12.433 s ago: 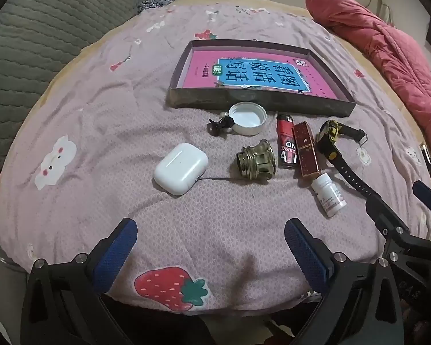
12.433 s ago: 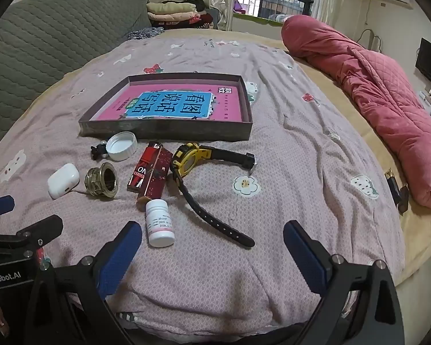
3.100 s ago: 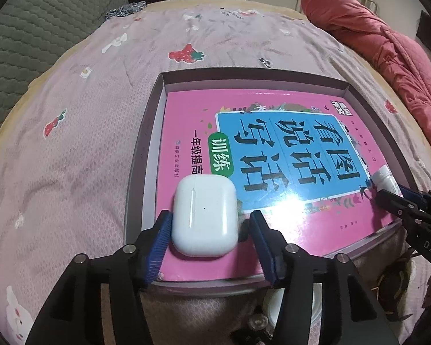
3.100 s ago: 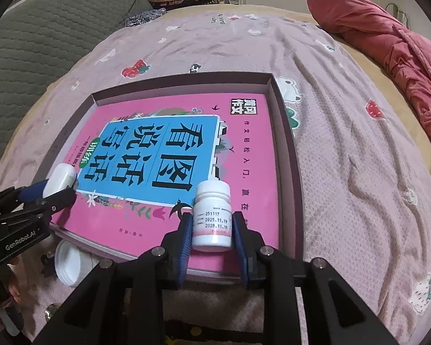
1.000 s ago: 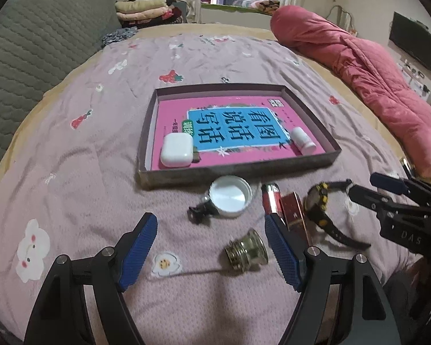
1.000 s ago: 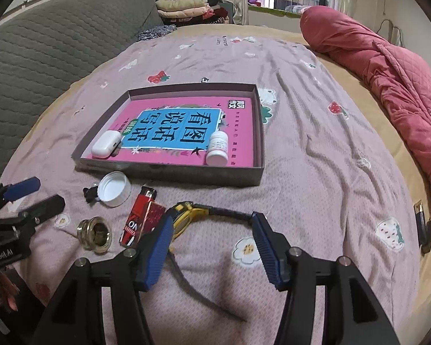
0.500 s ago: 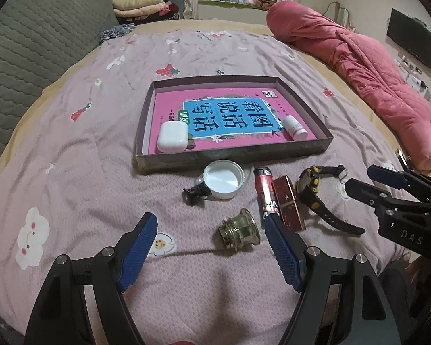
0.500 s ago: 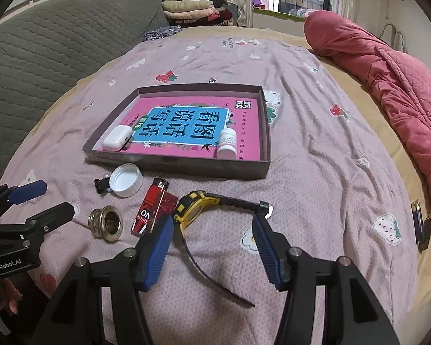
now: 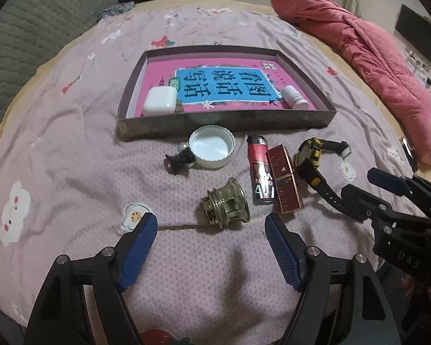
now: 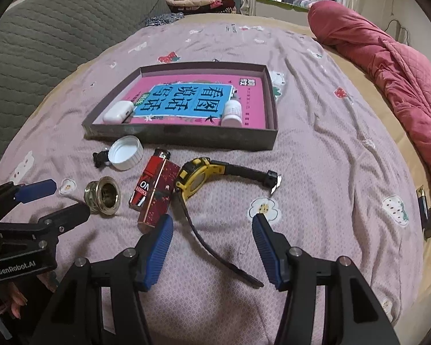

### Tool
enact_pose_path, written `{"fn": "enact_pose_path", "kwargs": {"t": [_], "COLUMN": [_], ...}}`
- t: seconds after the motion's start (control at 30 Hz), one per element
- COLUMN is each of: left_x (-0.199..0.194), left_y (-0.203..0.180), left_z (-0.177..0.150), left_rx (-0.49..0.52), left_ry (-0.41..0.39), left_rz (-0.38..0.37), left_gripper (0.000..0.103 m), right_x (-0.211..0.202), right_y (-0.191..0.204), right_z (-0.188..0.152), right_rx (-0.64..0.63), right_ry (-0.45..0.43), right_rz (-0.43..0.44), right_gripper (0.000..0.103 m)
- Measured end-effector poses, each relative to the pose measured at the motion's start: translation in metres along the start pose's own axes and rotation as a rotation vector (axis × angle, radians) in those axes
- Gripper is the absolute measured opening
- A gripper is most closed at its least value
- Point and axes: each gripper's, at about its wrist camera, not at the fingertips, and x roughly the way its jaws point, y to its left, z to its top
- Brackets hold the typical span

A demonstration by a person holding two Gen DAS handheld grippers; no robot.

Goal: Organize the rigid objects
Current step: 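Grasp the brass fitting with the left tool while the right tool grasps the yellow tape measure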

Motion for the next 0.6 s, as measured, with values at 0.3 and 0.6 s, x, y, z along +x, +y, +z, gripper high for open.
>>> {"fn": "enact_pose_path", "kwargs": {"t": [0.3, 0.6], "left_x": [0.023, 0.049], "left_y": [-0.001, 0.006], "left_z": [0.002, 0.004], "left_rx": [-0.085, -0.155], "left_ry": [0.052, 0.104], "left_rz": [0.036, 0.047], "left_gripper": [0.079, 0.078], "right_x": [0.012, 0.038], "right_y": [0.003, 0.011], "right_z": [0.000, 0.003], "right_rx": [-0.006, -0.026], "right_ry": [0.017, 0.044], "right_rz": [0.003, 0.000], "right_gripper": [0.057, 0.057]}}
